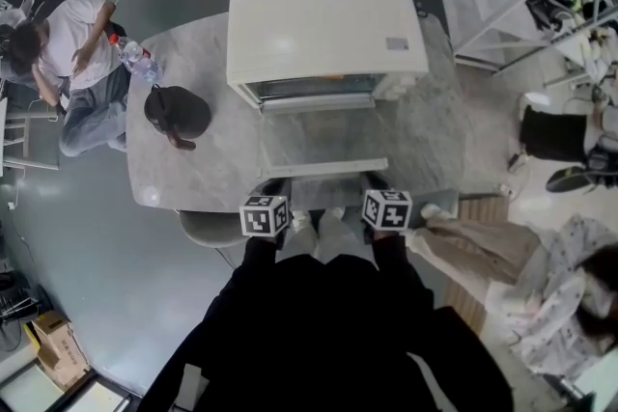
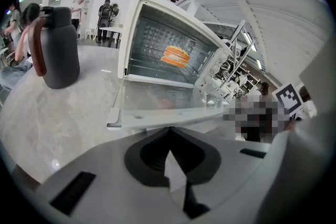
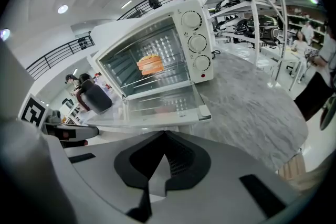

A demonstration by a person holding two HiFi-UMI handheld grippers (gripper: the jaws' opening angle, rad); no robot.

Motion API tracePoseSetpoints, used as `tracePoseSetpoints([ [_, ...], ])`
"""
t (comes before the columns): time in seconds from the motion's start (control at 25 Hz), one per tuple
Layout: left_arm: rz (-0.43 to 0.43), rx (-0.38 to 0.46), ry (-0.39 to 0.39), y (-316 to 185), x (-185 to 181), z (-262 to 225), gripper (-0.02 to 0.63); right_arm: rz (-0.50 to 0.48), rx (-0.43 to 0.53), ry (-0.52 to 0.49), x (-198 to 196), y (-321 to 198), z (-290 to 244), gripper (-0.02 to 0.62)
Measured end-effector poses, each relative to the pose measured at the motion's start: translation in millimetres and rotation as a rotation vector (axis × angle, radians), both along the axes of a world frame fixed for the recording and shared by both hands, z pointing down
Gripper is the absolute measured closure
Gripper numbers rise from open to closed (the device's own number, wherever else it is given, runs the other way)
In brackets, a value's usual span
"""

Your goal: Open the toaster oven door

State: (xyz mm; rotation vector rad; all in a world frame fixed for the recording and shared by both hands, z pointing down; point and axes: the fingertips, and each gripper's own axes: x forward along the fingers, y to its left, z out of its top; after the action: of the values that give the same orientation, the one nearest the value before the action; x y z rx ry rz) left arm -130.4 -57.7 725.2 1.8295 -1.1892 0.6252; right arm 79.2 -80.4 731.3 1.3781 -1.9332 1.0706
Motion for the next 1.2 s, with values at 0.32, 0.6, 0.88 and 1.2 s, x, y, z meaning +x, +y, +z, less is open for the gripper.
tracePoseSetpoints([
  [0.32,0.011,-0.036,-0.001,4.8,1.0,14.1,0.603,-0.007,-0.041,0.020,0.5,3.2,13.3,0.592],
  [0.6,0.009,-0.072,0.008,9.1,1.1,24.9,0.603,-0.015,-0.078,0.031,-0.2,7.3,25.2,0.592],
  [0.88,0.010,-0.094,0.016,14.0,8.0,32.4,0.603,-0.018,-0.094,0.043,6.9,10.6,31.2,0.592],
  [1.2,0.014,-0.110,-0.001,10.7,2.6,39.0,0.603,-0.020,-0.122,0.043,1.4,10.7,47.0,0.592],
])
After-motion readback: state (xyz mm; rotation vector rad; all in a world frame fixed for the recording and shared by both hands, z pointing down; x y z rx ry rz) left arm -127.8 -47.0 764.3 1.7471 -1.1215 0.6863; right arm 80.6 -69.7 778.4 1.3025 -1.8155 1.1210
